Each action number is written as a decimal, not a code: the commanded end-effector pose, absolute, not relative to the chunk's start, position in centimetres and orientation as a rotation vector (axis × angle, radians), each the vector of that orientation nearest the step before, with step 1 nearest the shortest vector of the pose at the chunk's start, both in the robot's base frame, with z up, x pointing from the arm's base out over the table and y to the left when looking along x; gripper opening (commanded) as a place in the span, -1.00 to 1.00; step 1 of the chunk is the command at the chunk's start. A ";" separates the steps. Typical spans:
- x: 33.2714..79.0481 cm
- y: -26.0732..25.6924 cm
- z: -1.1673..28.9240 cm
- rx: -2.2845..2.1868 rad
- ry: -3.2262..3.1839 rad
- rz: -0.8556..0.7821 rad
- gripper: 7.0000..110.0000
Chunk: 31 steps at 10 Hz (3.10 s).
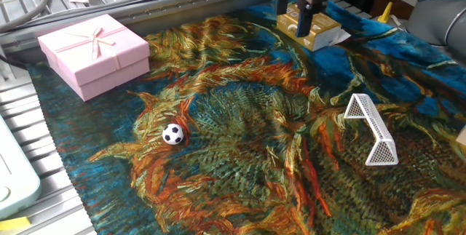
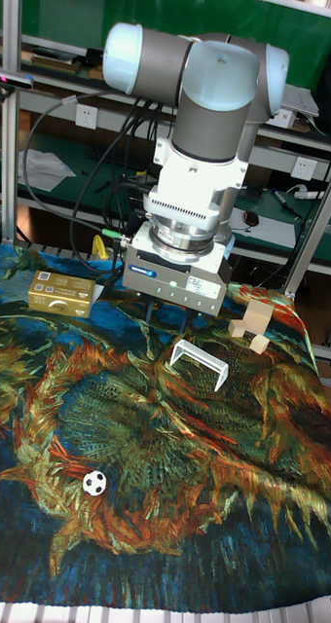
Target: Push the soccer ball into the goal
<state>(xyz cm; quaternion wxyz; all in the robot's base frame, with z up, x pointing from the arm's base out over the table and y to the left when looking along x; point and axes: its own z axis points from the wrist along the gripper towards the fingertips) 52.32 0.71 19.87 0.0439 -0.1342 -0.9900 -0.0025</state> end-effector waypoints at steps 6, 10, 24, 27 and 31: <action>53.2 1.0 19.9 -0.460 -3.042 -0.062 -1.00; 52.3 1.5 19.5 -0.532 -2.989 -0.091 -1.00; 53.3 0.5 19.5 -0.562 -3.005 -0.027 -1.00; 53.1 0.4 19.2 -0.526 -3.007 -0.034 -1.00; 53.5 0.3 19.2 -0.486 -3.031 -0.029 -1.00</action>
